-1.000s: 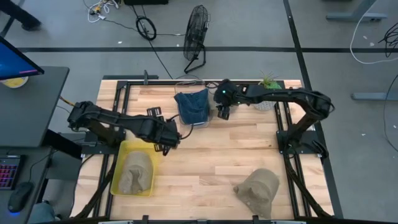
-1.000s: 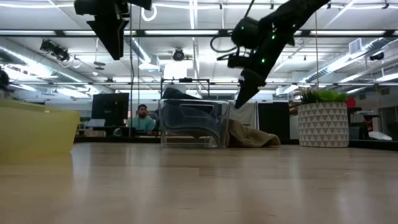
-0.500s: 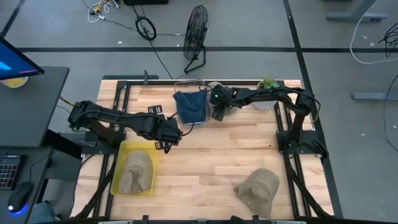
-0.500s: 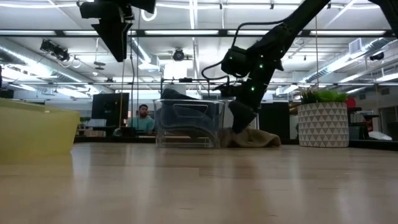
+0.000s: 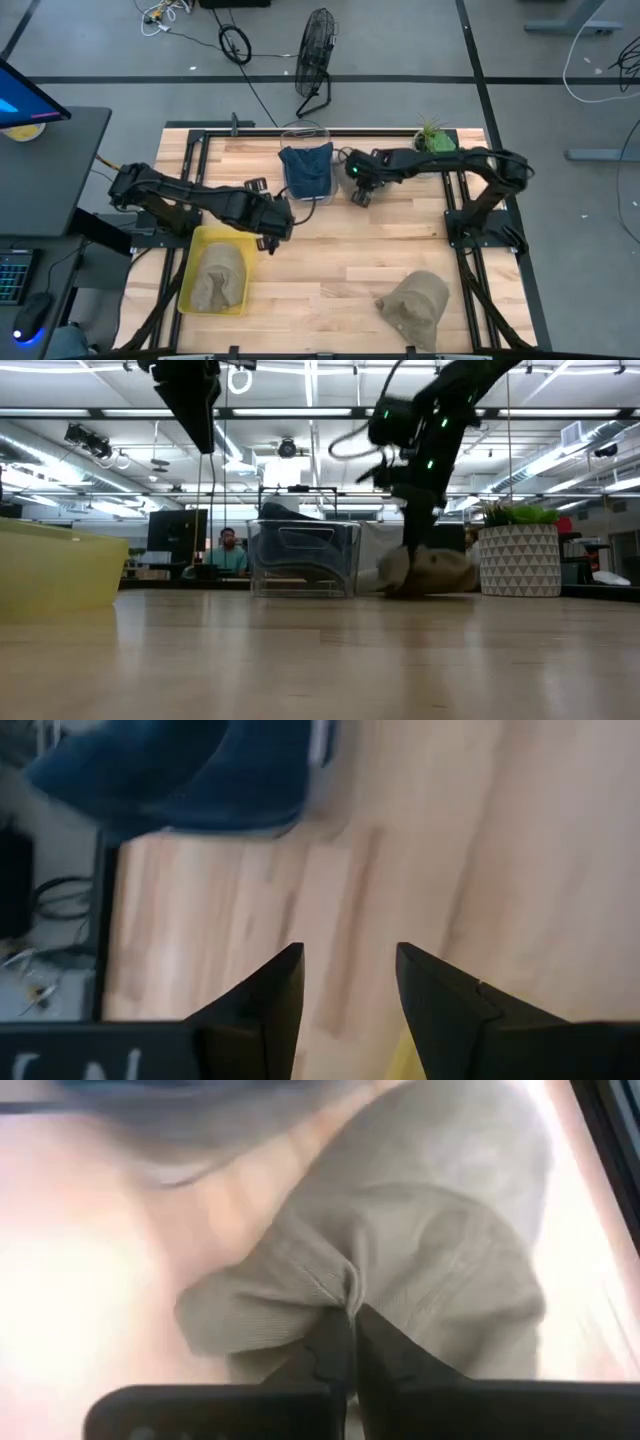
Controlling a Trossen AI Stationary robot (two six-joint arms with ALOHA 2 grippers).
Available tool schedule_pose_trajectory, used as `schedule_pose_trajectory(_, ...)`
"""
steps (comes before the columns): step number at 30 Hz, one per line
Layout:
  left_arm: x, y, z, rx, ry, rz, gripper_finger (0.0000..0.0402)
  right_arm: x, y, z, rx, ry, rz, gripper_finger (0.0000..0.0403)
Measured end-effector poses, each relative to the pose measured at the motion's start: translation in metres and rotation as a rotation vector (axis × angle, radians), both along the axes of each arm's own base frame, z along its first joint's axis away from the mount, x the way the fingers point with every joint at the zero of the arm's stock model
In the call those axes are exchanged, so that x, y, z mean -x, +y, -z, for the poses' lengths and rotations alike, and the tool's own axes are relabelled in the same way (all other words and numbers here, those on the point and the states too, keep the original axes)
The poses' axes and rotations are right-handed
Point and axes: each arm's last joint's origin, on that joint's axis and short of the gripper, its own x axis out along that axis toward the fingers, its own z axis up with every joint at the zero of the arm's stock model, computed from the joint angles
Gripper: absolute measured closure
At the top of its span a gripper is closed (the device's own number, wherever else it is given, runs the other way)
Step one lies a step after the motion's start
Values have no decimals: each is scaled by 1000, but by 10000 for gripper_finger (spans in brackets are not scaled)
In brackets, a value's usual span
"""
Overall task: Pick & Place hat
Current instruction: Put the top brown cap into the yellow bin
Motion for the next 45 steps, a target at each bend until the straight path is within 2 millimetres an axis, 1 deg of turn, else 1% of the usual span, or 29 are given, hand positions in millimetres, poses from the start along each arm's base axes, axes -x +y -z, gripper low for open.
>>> schedule_pose_trajectory(5,-12,-17,-4,51,-172,24,237,7,50,-33,-28,-114,-39,394)
schedule_pose_trajectory(8,-22,-28,-8,88,-299,52,237,7,78,-44,-49,-181,-87,396)
schedule_pose_trajectory(13,-38,-39,-14,100,-444,141,237,2,122,-42,-91,-230,-167,396)
schedule_pose_trajectory(17,-49,-40,-9,92,-477,166,237,-3,153,-37,-115,-261,-247,396)
schedule_pose_trajectory(20,-61,-43,8,90,-446,162,237,-7,175,-36,-129,-318,-314,396)
schedule_pose_trajectory(23,-75,-49,28,90,-427,176,237,-10,190,-34,-141,-369,-362,396)
schedule_pose_trajectory(27,-92,-60,54,116,-404,226,237,-11,199,-30,-136,-367,-402,396)
schedule_pose_trajectory(31,-100,-69,67,143,-415,254,237,-13,202,-22,-130,-334,-415,396)
schedule_pose_trajectory(34,-102,-74,70,141,-424,278,237,-15,203,-17,-109,-316,-446,396)
schedule_pose_trajectory(37,-103,-77,68,148,-450,289,237,-18,203,-14,-89,-317,-483,396)
schedule_pose_trajectory(42,-105,-76,67,150,-468,276,237,-24,205,-16,-67,-377,-531,396)
schedule_pose_trajectory(45,-104,-71,67,164,-460,234,237,-25,205,-17,-61,-391,-541,396)
